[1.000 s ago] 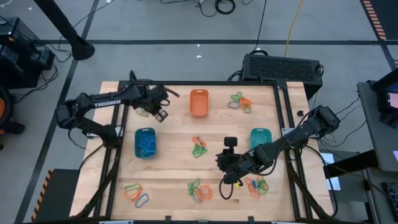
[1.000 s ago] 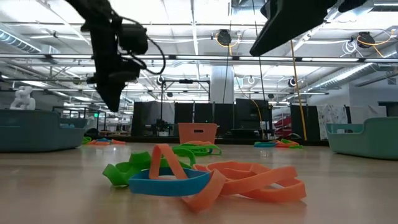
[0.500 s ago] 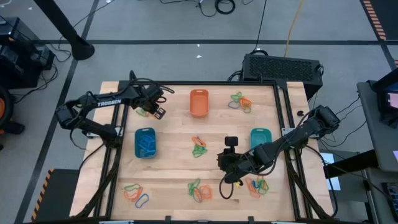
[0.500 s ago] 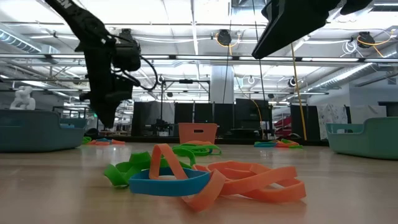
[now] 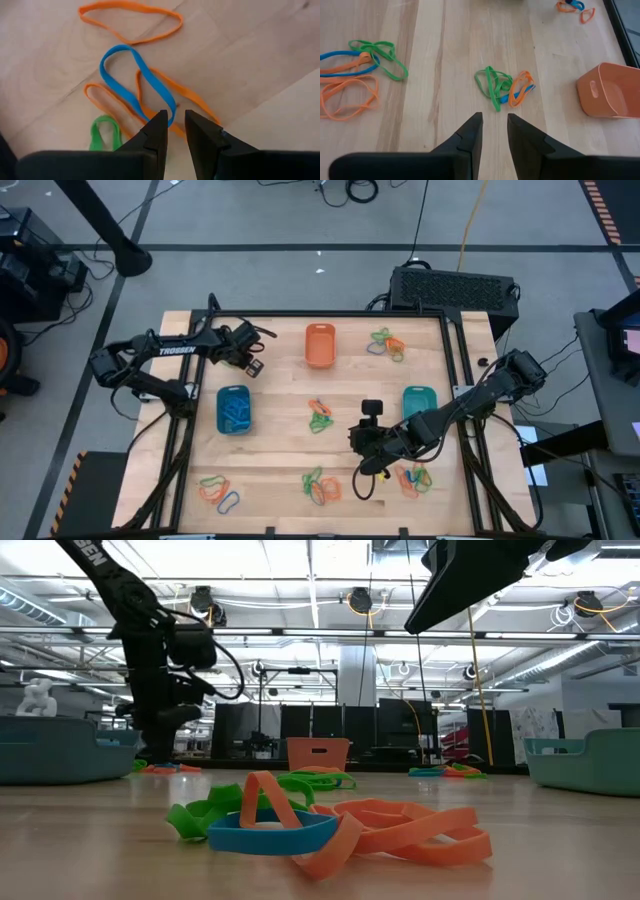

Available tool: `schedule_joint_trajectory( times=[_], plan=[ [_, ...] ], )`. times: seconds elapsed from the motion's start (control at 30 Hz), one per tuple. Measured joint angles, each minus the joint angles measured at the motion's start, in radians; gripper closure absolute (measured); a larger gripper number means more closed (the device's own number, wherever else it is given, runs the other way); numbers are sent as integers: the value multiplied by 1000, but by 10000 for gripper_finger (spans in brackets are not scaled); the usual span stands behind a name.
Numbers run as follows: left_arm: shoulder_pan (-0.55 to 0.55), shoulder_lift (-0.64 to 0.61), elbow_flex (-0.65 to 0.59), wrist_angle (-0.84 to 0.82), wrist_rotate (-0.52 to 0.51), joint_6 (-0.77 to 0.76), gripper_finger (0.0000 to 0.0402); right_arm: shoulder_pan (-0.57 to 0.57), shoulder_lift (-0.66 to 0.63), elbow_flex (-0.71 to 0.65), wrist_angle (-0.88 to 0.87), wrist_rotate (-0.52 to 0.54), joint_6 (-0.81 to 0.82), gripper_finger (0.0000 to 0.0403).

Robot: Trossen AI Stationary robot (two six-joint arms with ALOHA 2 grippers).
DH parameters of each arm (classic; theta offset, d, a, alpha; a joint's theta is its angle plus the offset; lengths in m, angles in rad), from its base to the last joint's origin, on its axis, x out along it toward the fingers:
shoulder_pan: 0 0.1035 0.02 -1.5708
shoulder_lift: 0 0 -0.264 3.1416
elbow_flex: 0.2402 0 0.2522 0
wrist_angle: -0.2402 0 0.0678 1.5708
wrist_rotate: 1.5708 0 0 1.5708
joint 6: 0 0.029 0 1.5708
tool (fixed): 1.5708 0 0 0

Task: Sort rubber bands into baskets
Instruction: Put the blue rubber band into the blue bin

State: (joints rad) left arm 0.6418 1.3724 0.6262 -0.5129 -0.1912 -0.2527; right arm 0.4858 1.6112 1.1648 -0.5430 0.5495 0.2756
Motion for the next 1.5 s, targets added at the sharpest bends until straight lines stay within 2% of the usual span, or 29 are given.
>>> schedule_joint_trajectory(
  times=[0.23, 0.47, 0.6, 0.87, 0.97, 1.1, 1.3, 1.5],
  plan=[
    [0, 2, 0, 39, -3, 1, 327, 0, 0, 0, 0, 0, 0, 321],
    [1, 61, 0, 48, -9, 11, 327, 0, 0, 0, 0, 0, 0, 321],
    [17, 84, 0, 61, -49, 39, 327, 0, 0, 0, 0, 0, 0, 321],
    [28, 87, 0, 64, -34, 52, 327, 0, 0, 0, 0, 0, 0, 321],
    [28, 87, 1, 64, -15, 54, 340, 0, 0, 0, 0, 0, 0, 321],
    [27, 87, 1, 64, -7, 56, 389, 0, 0, 0, 0, 0, 0, 321],
    [26, 71, 1, 48, -2, 59, 396, 0, 0, 0, 0, 0, 0, 321],
    [26, -20, 6, 2, -1, 59, 398, 0, 0, 0, 0, 0, 0, 321]
  ],
)
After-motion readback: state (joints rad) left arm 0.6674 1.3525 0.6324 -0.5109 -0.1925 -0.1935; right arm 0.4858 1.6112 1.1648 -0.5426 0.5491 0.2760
